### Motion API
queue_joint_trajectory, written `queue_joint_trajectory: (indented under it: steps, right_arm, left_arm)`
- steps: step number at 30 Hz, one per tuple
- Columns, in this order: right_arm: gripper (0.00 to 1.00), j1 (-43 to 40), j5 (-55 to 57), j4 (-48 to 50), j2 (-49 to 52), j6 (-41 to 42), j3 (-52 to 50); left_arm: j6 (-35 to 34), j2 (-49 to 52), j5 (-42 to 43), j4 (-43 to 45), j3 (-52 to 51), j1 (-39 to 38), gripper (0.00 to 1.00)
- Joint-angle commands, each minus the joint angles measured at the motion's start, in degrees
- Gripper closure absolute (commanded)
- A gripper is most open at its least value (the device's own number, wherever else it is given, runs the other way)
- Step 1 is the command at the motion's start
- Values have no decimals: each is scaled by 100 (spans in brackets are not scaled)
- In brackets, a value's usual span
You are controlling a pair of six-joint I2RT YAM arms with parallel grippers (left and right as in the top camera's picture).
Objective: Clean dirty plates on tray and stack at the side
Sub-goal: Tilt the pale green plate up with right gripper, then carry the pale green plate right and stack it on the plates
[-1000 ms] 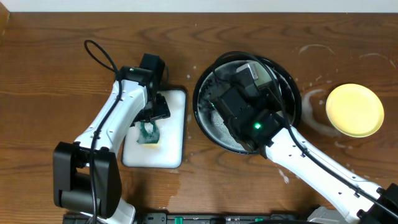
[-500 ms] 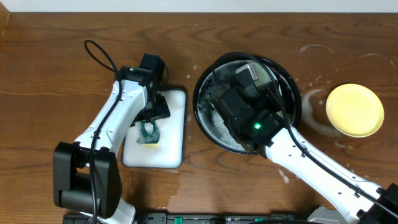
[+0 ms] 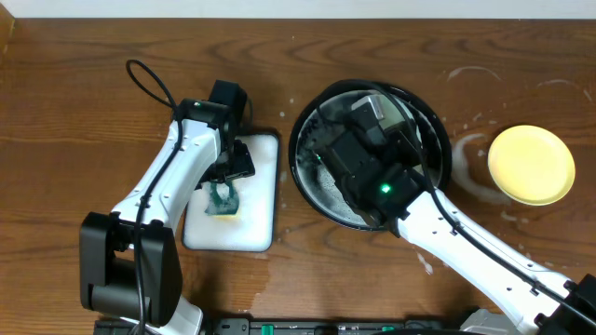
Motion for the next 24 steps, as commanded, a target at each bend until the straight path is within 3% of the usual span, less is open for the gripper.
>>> queue_joint_trajectory:
  steps: [1,7,14,17,20,24]
  right_arm:
    - [99,-116,-496,127,-127,-1532,35]
    - [99,-116,715,658,-127,-981,35]
    - [99,-114,616,702,-127,-833,35]
    - [99,-136,614,678,-127,-356,35]
    - [99,-269,-4,507,-127,293,35]
    - [99,-826,-1784,229,-129,1386,35]
  left_arm:
    - [15,-33,-28,-28,17,9,18]
    - [15,-33,-28,-28,17,9,18]
    - [15,-33,-28,-28,17,9,18]
    - [15,-33,-28,-28,17,9,18]
    - [15,-33,-26,-28,17,9,18]
    - [15,-33,-28,-28,17,9,18]
